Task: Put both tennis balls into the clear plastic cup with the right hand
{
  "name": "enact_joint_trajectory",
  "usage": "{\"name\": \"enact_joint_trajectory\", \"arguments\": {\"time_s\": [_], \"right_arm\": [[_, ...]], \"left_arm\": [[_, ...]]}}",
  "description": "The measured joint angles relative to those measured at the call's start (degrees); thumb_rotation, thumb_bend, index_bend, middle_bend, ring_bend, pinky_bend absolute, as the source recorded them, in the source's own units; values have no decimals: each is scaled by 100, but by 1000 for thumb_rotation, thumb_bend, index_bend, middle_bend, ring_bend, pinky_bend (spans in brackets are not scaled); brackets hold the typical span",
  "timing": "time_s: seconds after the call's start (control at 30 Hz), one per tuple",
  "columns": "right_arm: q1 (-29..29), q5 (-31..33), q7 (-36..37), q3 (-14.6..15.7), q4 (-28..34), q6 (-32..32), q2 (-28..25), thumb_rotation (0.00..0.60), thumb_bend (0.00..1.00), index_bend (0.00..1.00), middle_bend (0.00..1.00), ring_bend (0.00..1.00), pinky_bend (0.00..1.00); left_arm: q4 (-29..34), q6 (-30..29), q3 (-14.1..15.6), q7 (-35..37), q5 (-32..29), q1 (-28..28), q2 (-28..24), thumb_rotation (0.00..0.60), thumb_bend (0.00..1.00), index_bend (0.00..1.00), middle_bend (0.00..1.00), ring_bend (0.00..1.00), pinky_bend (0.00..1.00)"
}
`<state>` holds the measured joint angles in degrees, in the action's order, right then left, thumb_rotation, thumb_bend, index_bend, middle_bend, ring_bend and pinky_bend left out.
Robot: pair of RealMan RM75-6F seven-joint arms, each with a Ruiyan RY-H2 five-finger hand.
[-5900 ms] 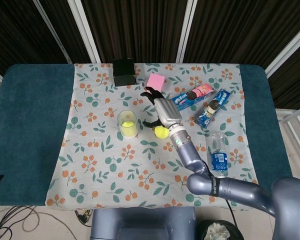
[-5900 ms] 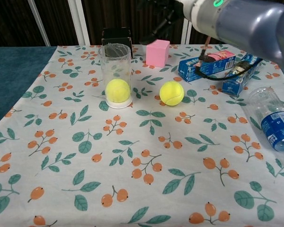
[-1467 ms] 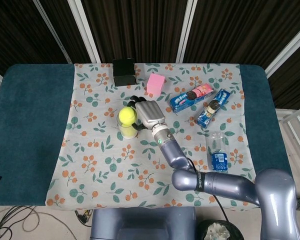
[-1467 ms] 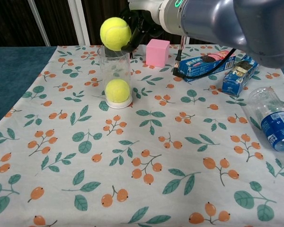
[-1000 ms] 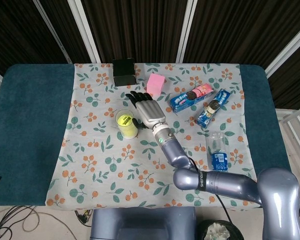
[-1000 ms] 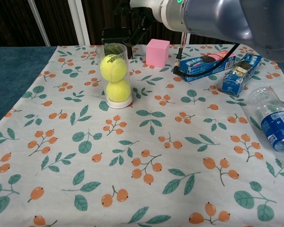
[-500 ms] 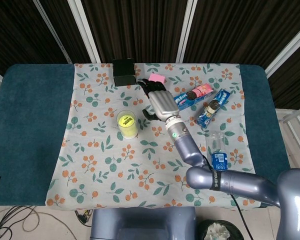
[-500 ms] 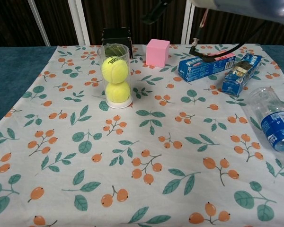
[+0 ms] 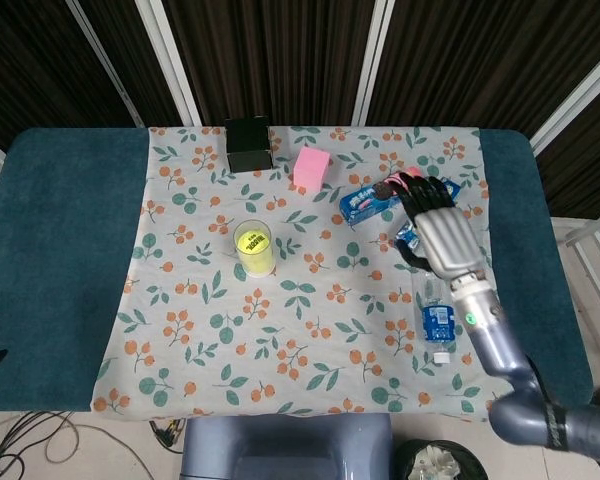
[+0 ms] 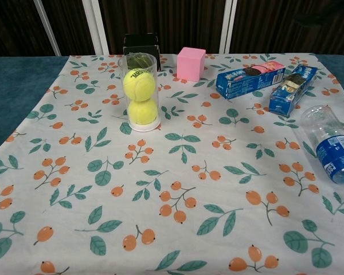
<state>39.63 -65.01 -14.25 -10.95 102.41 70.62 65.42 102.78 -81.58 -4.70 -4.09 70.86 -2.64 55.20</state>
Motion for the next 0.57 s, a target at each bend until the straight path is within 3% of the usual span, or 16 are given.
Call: {"name": "enact_joint_trajectory", "arguments": {"time_s": [0.13,0.23,0.37,0.57], "right_arm": [[-833,-845,128,725,28,740,-330,600,410,51,0,26,36],[-1271,-1283,139,1099,-82,1132,-448,600,410,51,0,26,36],[-1738,-1614,143,1378,-329,1570,-489,600,410,51,0,26,36],[-2282,-1897,151,1543,-734,2146,-453,600,410,51,0,26,36]], "left_arm": [[-118,-96,-24,4,77,-2,98,600,33,86,0,0,49],[-222,-144,-45,24,126,-7,174,600,33,86,0,0,49],[-339,-154,-51,95,207,-23,233,600,32,86,0,0,48],[-480,-109,-48,123,251,-55,302,600,32,86,0,0,48]]}}
